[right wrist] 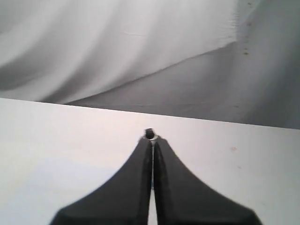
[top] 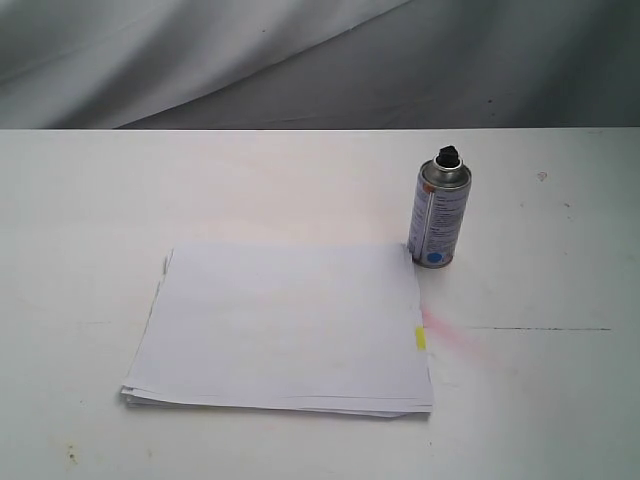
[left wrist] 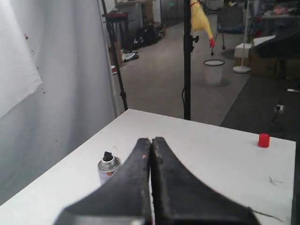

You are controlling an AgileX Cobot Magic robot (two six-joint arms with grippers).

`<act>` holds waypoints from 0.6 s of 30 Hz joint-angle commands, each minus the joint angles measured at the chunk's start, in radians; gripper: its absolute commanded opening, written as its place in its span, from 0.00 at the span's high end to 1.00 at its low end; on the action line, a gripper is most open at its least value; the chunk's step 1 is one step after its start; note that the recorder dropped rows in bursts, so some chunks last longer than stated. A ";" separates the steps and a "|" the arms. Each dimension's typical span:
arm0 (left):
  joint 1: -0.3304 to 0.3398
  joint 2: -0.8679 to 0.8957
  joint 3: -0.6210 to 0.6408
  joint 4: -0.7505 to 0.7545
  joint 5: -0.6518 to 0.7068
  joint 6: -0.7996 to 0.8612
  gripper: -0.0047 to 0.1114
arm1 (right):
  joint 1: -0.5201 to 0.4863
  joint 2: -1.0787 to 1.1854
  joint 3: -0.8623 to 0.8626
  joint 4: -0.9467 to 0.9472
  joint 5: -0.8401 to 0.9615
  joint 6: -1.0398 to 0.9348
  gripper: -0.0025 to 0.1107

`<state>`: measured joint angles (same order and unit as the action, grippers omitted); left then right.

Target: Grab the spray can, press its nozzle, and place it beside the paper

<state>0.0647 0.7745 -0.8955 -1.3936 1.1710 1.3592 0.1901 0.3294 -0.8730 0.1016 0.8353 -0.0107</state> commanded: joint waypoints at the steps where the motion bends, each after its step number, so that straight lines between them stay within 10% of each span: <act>1: -0.006 -0.015 0.241 -0.289 -0.030 0.284 0.96 | -0.001 -0.163 0.099 0.147 0.031 -0.081 0.98; 18: -0.006 0.101 0.453 -0.351 -0.065 0.532 0.96 | -0.001 -0.244 0.758 0.501 -0.673 -0.261 0.98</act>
<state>0.0647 0.8723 -0.4476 -1.7215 1.0952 1.8910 0.1901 0.0828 -0.1718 0.5214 0.2508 -0.2614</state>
